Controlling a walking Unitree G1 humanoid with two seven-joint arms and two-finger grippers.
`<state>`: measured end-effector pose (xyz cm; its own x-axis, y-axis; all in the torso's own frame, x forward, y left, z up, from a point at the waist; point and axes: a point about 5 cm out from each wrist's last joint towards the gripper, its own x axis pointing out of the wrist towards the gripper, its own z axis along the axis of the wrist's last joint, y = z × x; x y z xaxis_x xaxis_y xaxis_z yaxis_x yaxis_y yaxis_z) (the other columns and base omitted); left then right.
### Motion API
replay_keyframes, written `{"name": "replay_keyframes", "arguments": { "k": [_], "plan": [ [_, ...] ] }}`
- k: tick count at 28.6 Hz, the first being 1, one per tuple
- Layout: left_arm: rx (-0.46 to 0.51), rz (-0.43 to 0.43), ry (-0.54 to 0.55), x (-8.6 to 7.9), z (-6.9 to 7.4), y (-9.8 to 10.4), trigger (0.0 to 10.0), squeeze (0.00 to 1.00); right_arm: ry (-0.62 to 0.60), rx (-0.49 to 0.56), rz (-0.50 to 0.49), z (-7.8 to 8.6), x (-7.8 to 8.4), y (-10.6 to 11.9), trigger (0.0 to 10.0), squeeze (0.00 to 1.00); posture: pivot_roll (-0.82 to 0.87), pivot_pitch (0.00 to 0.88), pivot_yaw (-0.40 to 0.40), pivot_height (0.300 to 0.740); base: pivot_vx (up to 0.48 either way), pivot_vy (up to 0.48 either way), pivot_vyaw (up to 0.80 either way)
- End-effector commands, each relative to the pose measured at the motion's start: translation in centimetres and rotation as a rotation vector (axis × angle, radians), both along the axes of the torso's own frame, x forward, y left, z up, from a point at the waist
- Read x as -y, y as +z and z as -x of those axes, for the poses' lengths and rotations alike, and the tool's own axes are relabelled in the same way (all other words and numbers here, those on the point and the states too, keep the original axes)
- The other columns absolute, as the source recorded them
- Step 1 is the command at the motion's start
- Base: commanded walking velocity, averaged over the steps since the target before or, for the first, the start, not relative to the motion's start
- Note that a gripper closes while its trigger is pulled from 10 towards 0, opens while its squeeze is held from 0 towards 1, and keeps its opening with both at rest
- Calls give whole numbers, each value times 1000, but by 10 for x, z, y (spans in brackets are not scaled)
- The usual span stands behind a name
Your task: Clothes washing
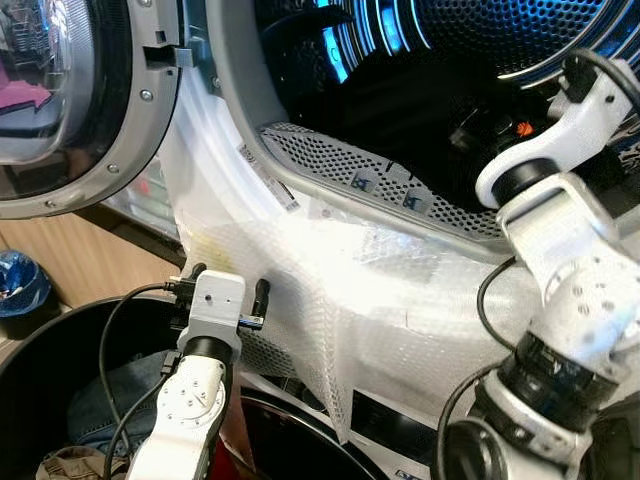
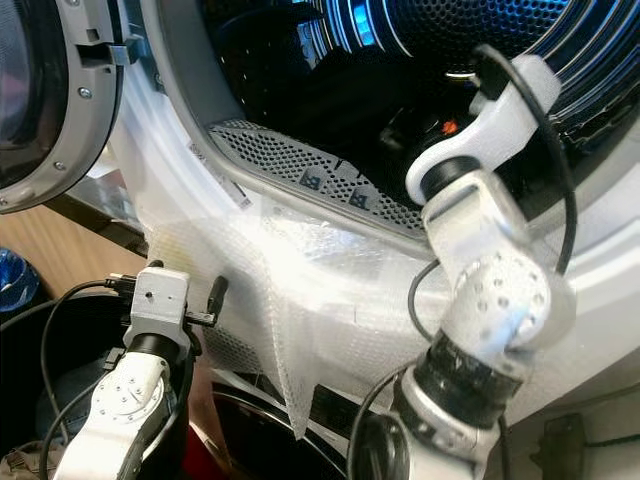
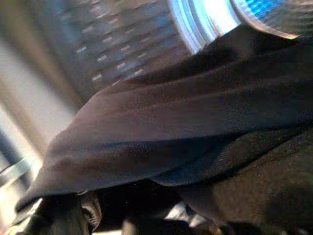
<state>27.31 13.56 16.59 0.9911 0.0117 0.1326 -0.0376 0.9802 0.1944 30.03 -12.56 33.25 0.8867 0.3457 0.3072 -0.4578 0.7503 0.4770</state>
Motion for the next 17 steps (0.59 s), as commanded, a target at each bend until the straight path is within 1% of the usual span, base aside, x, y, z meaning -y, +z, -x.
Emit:
{"name": "replay_keyframes", "arguments": {
  "k": [1,3,4,5,7,8,11,12,13,14,15,16,17],
  "plan": [
    [5,9,-69,15,-2,2,10000,0,55,26,13,11,-1,-3,10000,0,-104,62,-157,740,0,0,0],
    [4,8,-70,15,-2,2,10000,0,74,31,26,16,0,-8,10000,0,-104,63,-157,740,0,0,0],
    [4,6,-70,14,-2,2,10000,0,95,32,47,20,0,-11,10000,0,-105,66,-151,740,0,0,0],
    [4,3,-70,13,-2,2,10000,0,133,35,90,26,0,-17,10000,0,-107,65,-150,740,0,0,0],
    [4,1,-70,12,-2,2,10000,0,148,32,117,28,0,-20,10000,0,-107,65,-148,740,0,0,0],
    [5,-1,-71,11,-2,2,10000,0,140,33,119,29,3,-20,10000,0,-107,65,-148,740,0,0,0],
    [12,-2,-70,11,-4,3,10000,0,97,36,123,24,5,-15,10000,0,-110,61,-147,740,0,0,0],
    [16,2,-73,13,-6,4,10000,0,97,42,131,16,-1,-7,10000,0,-121,54,-146,740,0,0,0],
    [16,4,-74,13,-6,4,10000,0,104,45,141,14,-4,-5,10000,0,-123,53,-144,740,0,0,0],
    [19,8,-83,17,-8,4,10000,0,197,106,253,11,-17,1,10000,0,-127,47,-141,740,0,0,0],
    [19,9,-87,18,-8,5,10000,0,234,136,293,11,-22,4,10000,0,-127,47,-141,740,0,0,0],
    [24,13,-97,20,-9,6,10000,0,321,211,390,9,-32,12,10000,0,-126,40,-135,740,0,0,0],
    [26,12,-100,21,-10,6,10000,0,284,327,486,5,-33,25,10000,0,-120,39,-136,740,0,0,0]
  ]
}}
